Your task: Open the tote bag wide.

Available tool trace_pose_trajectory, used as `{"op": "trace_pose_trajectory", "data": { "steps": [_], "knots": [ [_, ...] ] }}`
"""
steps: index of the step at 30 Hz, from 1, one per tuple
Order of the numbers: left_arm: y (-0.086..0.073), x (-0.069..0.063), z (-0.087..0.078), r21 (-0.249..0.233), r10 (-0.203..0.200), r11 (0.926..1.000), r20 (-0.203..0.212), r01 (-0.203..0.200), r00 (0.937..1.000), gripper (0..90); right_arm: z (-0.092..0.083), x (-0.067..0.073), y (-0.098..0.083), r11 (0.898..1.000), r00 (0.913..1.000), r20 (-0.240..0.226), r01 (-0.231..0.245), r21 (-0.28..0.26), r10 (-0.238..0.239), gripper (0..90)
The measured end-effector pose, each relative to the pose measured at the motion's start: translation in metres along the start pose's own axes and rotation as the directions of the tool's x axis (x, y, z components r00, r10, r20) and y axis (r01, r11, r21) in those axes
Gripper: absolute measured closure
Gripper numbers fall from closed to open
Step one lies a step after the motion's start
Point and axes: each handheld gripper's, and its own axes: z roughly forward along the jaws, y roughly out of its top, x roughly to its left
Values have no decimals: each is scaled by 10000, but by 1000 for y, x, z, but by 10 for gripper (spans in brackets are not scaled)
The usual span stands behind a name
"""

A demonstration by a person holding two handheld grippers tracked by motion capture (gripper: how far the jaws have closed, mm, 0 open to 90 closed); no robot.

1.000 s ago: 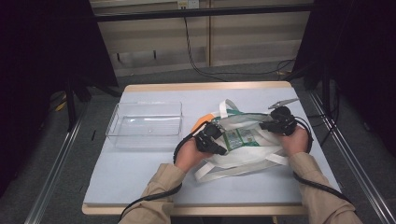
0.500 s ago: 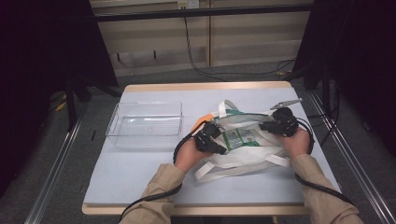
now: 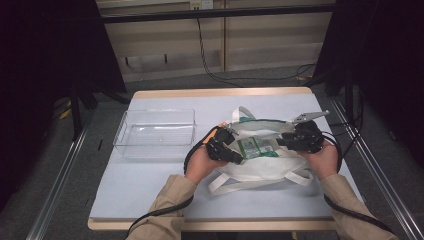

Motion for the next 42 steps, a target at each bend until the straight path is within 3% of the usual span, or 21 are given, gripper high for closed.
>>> {"op": "trace_pose_trajectory", "data": {
  "steps": [3,4,7,11,15,16,26,33,42],
  "knots": [
    [1,-1,-2,-44,1,10000,-50,-1,10000,760,-4,5,0,9998,9994,-324,135,-139,-139,751],
    [2,-2,-2,-174,-114,9998,21,114,9999,751,-5,8,1,9998,9984,-518,202,-38,-204,783],
    [3,-1,-3,-156,42,9999,8,-42,10000,725,-1,17,-1,9983,9945,-903,557,176,-539,835],
    [3,-1,-3,-258,-99,9996,-7,99,10000,672,4,26,-7,9968,9903,-1231,694,396,-641,841],
    [3,1,-5,-276,-17,9996,-8,16,10000,631,9,30,-13,9963,9885,-1367,715,479,-644,844],
    [3,0,-5,-378,-174,9991,-39,172,9998,620,9,31,-14,9965,9885,-1367,707,450,-640,843],
    [3,1,-5,-247,-35,9997,-83,33,10000,608,9,39,-25,9954,9826,-1662,897,330,-831,843],
    [2,1,-4,-302,-31,9995,-34,30,10000,598,12,40,-33,9958,9799,-1866,803,435,-708,838],
    [0,1,-3,-337,-75,9994,-2,75,10000,587,14,43,-37,9937,9821,-1705,926,632,-807,797]
  ]
}}
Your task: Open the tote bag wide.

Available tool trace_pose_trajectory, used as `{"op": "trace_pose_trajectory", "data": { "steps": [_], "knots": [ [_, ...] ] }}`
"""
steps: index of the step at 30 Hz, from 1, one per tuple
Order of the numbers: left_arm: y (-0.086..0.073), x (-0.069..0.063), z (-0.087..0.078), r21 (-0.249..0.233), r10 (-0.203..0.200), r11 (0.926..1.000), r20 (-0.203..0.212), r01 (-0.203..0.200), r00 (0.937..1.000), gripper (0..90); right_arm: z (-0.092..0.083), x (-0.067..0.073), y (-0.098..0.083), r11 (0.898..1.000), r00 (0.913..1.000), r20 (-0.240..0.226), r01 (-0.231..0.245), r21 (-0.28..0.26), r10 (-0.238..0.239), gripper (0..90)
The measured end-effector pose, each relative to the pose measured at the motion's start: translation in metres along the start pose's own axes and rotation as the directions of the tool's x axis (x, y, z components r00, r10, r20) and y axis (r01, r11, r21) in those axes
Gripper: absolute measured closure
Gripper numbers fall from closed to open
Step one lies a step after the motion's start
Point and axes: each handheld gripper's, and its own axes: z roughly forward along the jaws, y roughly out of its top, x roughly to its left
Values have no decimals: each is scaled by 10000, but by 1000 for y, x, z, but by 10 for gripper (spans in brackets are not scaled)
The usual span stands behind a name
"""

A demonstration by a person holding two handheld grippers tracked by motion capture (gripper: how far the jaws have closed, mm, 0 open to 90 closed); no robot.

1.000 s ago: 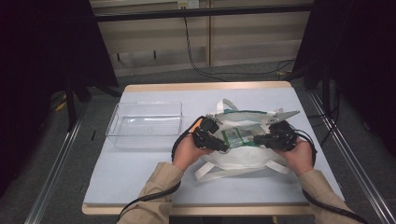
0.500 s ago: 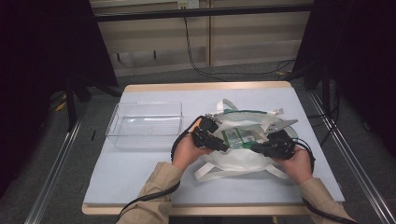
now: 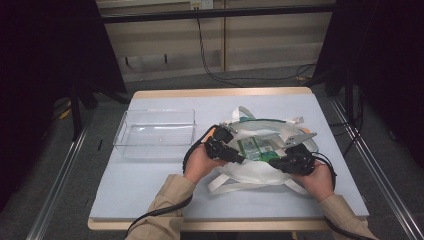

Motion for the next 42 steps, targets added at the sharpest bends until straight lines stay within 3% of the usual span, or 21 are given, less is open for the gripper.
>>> {"op": "trace_pose_trajectory", "data": {
  "steps": [12,22,26,31,36,40,41,42],
  "knots": [
    [0,1,1,78,-6,10000,-5,6,10000,585,-13,-7,15,9994,9988,459,190,-292,-177,661],
    [0,2,1,77,41,10000,85,-42,10000,584,-3,-12,10,9997,9970,748,174,149,-185,522],
    [0,1,2,25,-62,10000,76,61,10000,584,0,-12,10,9995,9964,819,222,222,-240,509],
    [0,1,2,108,-41,9999,7,41,10000,584,5,-10,9,9965,9920,1060,631,544,-686,510],
    [-1,1,3,63,-93,9999,-6,93,10000,584,8,-11,10,9937,9859,1382,845,740,-941,669],
    [-1,2,2,115,27,9999,13,-27,10000,583,8,-15,9,9950,9888,1308,620,783,-719,803],
    [-1,2,2,90,25,10000,45,-26,10000,583,8,-16,10,9945,9889,1259,696,779,-791,900],
    [-1,2,2,84,27,10000,37,-28,10000,583,7,-17,9,9944,9910,1142,609,858,-705,900]
  ]
}}
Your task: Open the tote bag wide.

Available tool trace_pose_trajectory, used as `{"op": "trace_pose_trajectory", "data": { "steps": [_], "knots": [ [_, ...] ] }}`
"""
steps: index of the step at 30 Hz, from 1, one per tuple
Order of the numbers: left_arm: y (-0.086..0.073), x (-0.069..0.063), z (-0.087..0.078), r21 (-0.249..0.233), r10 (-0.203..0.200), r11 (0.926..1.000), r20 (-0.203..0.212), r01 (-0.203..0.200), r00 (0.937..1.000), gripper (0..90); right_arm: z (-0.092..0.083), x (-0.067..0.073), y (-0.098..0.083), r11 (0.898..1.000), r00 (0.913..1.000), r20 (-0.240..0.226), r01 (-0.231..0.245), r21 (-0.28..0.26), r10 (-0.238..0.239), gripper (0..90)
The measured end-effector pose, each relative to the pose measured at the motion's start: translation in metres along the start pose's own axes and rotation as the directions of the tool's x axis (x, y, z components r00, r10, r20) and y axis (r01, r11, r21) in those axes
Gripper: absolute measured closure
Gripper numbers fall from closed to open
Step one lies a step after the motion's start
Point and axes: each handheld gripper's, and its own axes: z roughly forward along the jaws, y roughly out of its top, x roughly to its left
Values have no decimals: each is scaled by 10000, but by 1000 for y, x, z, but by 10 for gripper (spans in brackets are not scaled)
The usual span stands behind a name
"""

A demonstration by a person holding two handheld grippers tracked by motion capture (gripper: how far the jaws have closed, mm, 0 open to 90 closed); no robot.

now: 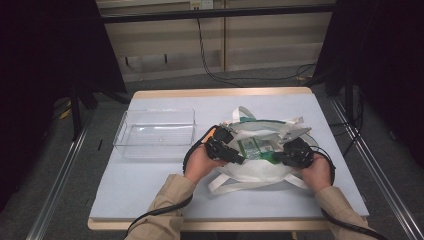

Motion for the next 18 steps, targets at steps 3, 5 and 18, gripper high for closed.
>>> {"op": "trace_pose_trajectory", "data": {
  "steps": [3,5,18],
  "knots": [
    [0,0,0,-68,-73,10000,-12,73,10000,583,0,0,-1,10000,9999,-143,-19,85,20,900],
    [0,-1,0,-99,-99,9999,-73,98,9999,583,-3,-2,-2,9996,9997,15,-235,-123,235,882],
    [-1,0,-1,41,108,9999,-99,-108,9999,586,-10,-3,-7,9964,9979,9,-639,-562,640,529]
  ]
}}
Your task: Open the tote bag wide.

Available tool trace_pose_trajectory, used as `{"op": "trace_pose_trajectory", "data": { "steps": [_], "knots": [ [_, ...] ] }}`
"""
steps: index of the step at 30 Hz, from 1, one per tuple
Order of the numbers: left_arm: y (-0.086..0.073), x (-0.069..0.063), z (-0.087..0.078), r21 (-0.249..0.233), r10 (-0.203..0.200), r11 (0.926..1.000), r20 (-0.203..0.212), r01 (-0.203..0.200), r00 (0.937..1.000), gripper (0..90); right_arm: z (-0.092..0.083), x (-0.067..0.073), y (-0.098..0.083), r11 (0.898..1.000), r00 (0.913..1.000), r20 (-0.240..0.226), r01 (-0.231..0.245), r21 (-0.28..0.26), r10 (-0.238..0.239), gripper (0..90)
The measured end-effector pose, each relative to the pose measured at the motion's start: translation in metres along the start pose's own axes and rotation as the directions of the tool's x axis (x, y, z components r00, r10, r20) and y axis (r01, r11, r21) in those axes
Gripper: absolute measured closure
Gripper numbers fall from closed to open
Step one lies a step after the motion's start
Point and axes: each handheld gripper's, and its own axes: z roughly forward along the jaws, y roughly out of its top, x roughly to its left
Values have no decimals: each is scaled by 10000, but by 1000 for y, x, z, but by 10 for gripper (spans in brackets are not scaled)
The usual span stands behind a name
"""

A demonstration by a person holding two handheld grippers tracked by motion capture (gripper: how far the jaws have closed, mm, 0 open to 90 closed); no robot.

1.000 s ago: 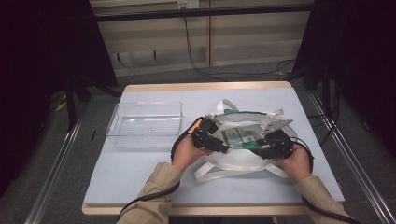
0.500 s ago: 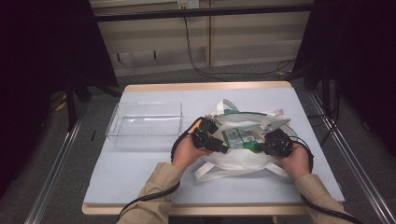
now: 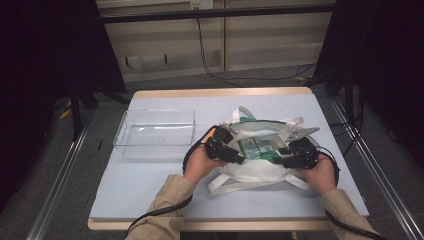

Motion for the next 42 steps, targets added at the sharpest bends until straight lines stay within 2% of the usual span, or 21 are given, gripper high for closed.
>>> {"op": "trace_pose_trajectory", "data": {
  "steps": [3,7,10,13,15,21,24,27,28,29,32,35,37,42],
  "knots": [
    [0,-1,0,-119,-148,9998,47,149,9999,586,3,0,-5,9992,9996,-256,-70,387,80,482],
    [0,-2,1,-115,-137,9998,44,137,9999,586,4,2,-8,9995,9998,-130,-147,272,151,453],
    [0,-3,1,-107,-191,9998,-34,191,9998,586,6,2,-8,9995,10000,15,-9,314,9,445],
    [0,-2,1,-52,-134,9999,-11,134,9999,586,7,3,-6,9988,9998,204,61,478,-71,445],
    [0,-3,2,-101,-234,9997,-6,234,9997,586,8,3,-5,9989,9998,182,53,462,-62,445],
    [0,0,0,38,8,10000,33,-8,10000,585,4,1,-4,9992,10000,85,-11,395,8,446],
    [0,-1,1,-89,-118,9999,36,119,9999,585,2,1,-5,9993,10000,37,-65,357,63,444],
    [-1,0,1,-30,-48,10000,37,48,10000,584,0,0,-7,9990,9999,112,-127,417,122,447],
    [-1,0,1,-68,-166,9998,11,166,9999,585,1,-1,-8,9992,9999,16,-149,375,148,448],
    [-1,1,1,-43,-23,10000,64,24,10000,585,1,0,-8,9990,9999,13,-128,422,128,450],
    [-1,0,0,-18,-39,10000,-7,39,10000,585,0,1,-8,9987,10000,-15,-88,511,89,458],
    [-1,0,2,-108,-174,9998,87,175,9998,584,1,0,-8,9982,9998,-114,-181,569,187,471],
    [-1,-1,3,-159,-318,9994,-8,317,9995,584,0,0,-9,9979,9997,-88,-200,614,206,474],
    [-1,0,2,-115,-165,9998,15,165,9999,584,2,1,-8,9985,10000,7,-96,544,96,482]
  ]
}}
